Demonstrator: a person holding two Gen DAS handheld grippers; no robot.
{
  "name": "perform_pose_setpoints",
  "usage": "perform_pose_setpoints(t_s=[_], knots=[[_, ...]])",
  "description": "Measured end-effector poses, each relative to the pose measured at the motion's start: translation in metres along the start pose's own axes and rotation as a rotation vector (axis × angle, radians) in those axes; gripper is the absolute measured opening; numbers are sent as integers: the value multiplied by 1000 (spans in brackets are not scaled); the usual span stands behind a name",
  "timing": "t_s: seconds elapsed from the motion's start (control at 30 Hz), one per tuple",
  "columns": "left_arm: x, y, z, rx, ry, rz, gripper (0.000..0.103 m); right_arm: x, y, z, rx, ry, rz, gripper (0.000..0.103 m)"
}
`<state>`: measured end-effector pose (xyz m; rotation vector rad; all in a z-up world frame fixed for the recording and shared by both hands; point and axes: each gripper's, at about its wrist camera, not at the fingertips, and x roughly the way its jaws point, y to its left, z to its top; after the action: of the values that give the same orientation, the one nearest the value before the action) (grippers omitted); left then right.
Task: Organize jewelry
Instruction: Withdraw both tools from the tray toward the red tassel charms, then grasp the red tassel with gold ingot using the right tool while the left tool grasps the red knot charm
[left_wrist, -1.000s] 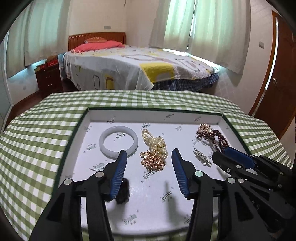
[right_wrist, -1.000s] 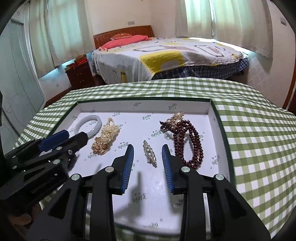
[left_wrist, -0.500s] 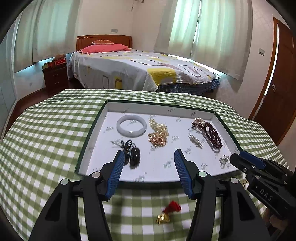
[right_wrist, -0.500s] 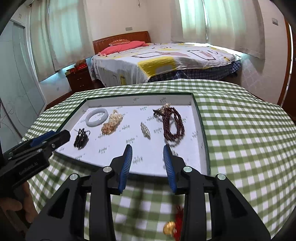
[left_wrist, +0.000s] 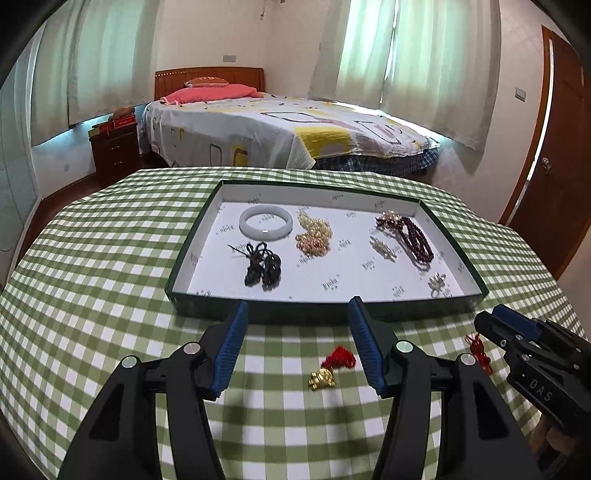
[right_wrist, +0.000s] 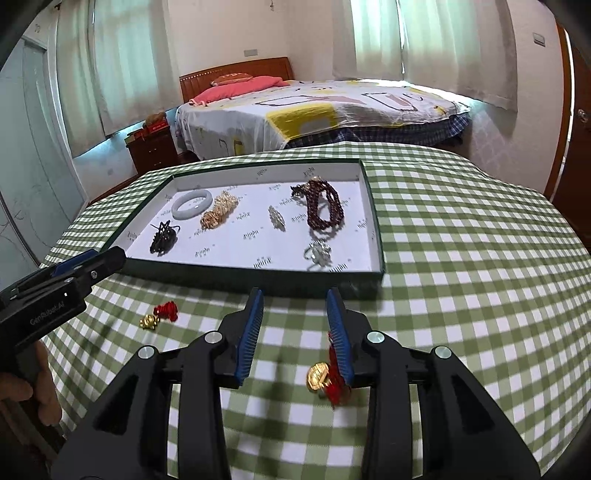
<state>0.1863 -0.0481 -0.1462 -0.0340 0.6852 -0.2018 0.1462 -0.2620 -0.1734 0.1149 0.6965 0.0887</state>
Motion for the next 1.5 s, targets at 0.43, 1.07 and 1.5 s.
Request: perform_pose_setpoints(t_s=[0.43,1.07,1.5], knots=[[-11,-3,-21,-4,23,13,55,-2,-14,-10,10,15,-40,44],[4,-2,-32,-4,75,18,56,23,-15,-26,0,128,-46,23],[20,-13,-34,16,117,-19,56,20,-12,-23,3,117,-15,10]])
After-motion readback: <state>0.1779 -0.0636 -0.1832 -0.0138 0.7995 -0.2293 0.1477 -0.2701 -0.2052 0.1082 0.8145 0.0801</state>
